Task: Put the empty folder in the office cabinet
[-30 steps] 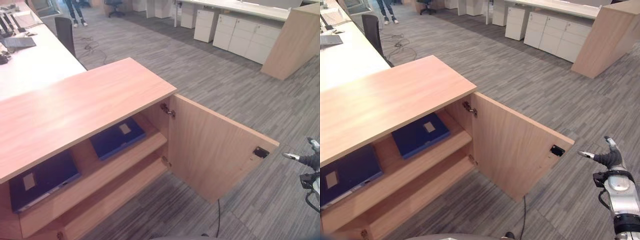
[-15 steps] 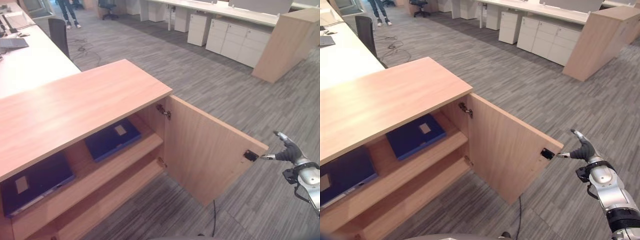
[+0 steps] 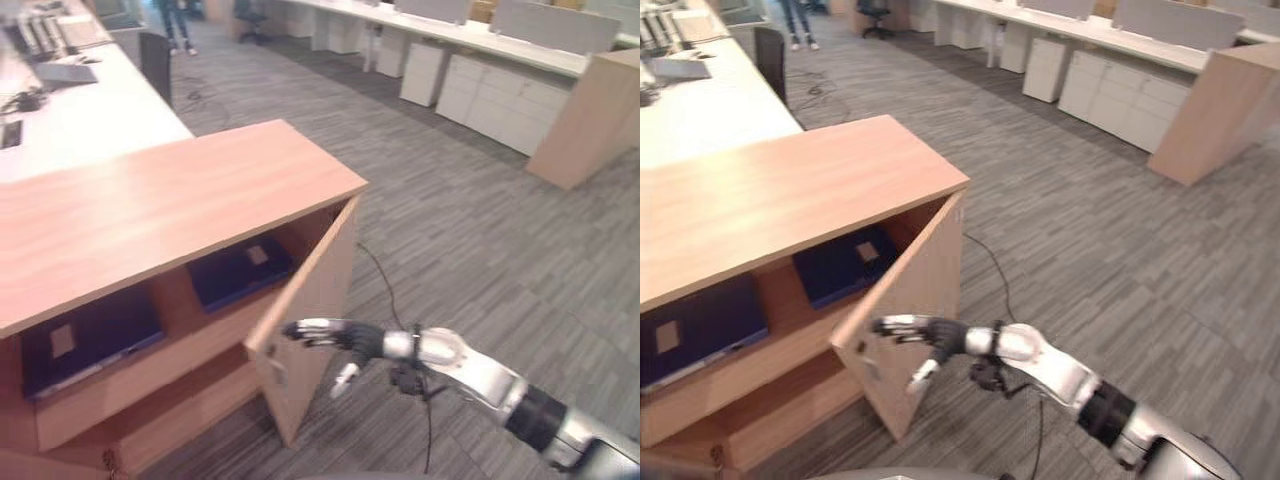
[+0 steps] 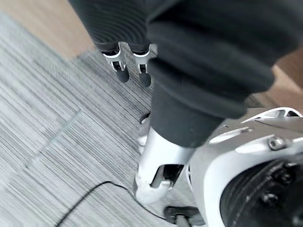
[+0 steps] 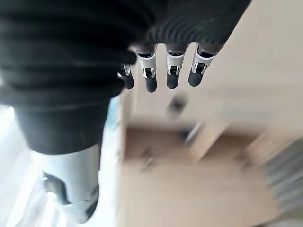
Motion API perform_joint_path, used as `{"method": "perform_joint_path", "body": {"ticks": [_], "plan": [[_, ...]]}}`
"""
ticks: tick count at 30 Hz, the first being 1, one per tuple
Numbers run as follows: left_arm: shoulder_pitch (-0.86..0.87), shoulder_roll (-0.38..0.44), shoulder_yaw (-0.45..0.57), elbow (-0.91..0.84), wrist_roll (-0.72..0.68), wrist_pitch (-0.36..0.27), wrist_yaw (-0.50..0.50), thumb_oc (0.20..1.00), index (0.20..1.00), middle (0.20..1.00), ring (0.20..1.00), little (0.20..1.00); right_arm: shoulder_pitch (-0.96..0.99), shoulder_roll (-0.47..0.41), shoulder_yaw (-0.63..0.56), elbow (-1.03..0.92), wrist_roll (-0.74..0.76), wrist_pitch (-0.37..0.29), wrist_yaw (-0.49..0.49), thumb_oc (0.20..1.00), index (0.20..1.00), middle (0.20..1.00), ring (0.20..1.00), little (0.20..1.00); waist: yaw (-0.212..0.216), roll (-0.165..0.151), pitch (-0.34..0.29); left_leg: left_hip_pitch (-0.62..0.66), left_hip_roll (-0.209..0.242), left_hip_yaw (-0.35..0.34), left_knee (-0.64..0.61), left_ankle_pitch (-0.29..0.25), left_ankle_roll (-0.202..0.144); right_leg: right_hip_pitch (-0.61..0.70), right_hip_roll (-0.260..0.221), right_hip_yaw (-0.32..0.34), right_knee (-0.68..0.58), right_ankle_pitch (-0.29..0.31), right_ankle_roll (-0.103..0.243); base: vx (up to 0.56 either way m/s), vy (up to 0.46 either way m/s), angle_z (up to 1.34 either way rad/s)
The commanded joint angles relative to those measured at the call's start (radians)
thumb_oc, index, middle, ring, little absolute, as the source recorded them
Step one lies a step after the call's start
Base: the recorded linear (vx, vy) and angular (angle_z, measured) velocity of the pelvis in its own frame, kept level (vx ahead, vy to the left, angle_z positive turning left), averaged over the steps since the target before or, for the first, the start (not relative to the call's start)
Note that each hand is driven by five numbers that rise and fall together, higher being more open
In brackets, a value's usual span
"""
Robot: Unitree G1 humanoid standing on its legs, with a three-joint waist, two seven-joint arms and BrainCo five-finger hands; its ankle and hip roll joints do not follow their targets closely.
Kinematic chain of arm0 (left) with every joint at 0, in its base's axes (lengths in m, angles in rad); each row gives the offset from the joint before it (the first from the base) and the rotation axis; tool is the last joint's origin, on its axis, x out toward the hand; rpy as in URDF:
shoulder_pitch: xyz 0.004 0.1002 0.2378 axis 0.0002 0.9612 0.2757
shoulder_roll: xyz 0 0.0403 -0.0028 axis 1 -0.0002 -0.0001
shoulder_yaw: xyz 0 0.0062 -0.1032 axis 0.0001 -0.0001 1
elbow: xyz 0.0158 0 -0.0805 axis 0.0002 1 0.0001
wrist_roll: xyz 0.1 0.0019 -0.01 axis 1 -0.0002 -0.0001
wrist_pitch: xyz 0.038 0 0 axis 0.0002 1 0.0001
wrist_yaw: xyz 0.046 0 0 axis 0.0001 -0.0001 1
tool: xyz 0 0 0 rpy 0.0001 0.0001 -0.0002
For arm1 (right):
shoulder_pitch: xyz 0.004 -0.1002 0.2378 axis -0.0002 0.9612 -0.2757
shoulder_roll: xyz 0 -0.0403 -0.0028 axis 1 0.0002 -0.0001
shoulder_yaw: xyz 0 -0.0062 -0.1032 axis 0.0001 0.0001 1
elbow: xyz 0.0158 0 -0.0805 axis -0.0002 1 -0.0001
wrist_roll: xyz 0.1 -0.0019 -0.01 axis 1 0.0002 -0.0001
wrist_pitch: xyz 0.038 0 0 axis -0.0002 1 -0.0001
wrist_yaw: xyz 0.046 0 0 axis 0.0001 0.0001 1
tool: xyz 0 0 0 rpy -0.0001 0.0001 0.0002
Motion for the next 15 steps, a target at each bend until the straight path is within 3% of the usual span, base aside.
{"method": "perform_joint_path", "body": {"ticks": [1, 4, 7, 15], "plan": [[-0.057, 0.016, -0.03, 0.063, 0.024, -0.011, 0.029, 1.0, 1.0, 1.0, 1.0, 1.0, -0.014, 0.018, -0.068, 0.05, 0.13, -0.041, -0.028, 1.0, 1.0, 1.0, 1.0, 1.0, 0.008, -0.004, 0.039, -0.006, -0.029, -0.004, 0.019, -0.055, 0.042, 0.014, 0.056, -0.014, 0.009, -0.14, -0.019, -0.01, -0.022, 0.14], [-0.059, 0.015, -0.035, 0.061, 0.016, -0.009, 0.048, 1.0, 1.0, 1.0, 1.0, 1.0, -0.042, 0.131, -0.04, 0.094, 0.124, -0.049, -0.056, 1.0, 1.0, 1.0, 1.0, 1.0, 0.035, -0.005, 0.041, -0.012, -0.026, -0.017, 0.02, -0.052, 0.043, 0.018, 0.058, -0.025, 0.009, -0.141, -0.022, -0.01, -0.027, 0.16], [-0.055, 0.013, -0.027, 0.068, 0.014, -0.008, 0.061, 1.0, 1.0, 1.0, 1.0, 1.0, -0.036, 0.165, -0.023, 0.119, 0.103, -0.053, -0.071, 1.0, 1.0, 1.0, 1.0, 1.0, 0.051, -0.002, 0.04, -0.017, -0.026, -0.03, 0.019, -0.049, 0.043, 0.022, 0.059, -0.033, 0.008, -0.144, -0.024, 0.0, -0.029, 0.12], [-0.048, 0.0, -0.001, 0.081, -0.016, -0.011, 0.049, 1.0, 1.0, 1.0, 1.0, 1.0, 0.242, 0.101, -0.134, 0.305, -0.058, -0.055, -0.131, 1.0, 1.0, 1.0, 1.0, 1.0, 0.036, 0.02, 0.04, -0.041, -0.019, -0.083, 0.02, -0.024, 0.033, 0.033, 0.07, -0.053, 0.008, -0.164, -0.034, -0.01, -0.071, 0.19]]}}
